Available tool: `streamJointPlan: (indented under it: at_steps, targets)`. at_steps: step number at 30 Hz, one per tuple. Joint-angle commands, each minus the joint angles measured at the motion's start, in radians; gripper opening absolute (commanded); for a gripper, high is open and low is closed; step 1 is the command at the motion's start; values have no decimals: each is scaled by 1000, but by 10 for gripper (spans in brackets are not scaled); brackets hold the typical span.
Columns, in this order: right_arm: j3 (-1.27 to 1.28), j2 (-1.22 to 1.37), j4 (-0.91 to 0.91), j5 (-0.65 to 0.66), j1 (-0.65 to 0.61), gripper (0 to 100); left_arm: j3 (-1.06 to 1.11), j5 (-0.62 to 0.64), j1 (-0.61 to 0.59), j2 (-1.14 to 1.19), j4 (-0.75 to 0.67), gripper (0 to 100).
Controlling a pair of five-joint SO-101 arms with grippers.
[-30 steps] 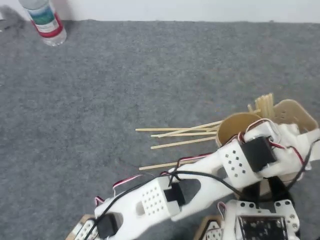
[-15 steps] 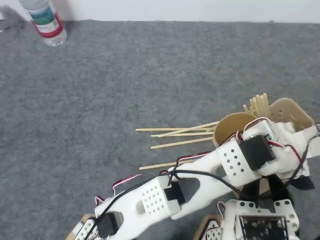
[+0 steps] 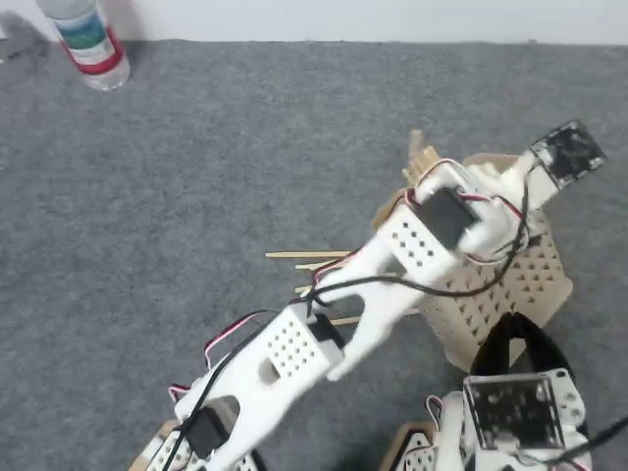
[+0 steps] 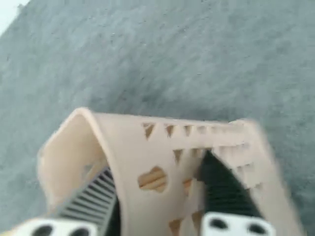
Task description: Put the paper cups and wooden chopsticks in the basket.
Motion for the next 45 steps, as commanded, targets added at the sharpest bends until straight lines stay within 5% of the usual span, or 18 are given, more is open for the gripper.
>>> streamJointPlan:
  at_steps: [1, 13, 24, 31, 45]
  targets:
    - [3, 44, -33, 8, -1, 7, 45, 9, 32, 164, 26, 9]
    - [5, 41, -53, 14, 16, 7, 12, 11, 18, 170, 110, 10]
    - [49, 42, -166, 6, 260, 7, -117, 49, -74, 175, 215, 9]
    - [264, 53, -358, -72, 357, 7, -119, 71, -133, 166, 216, 9]
    - [790, 54, -699, -71, 357, 7, -154, 43, -244, 158, 213, 9]
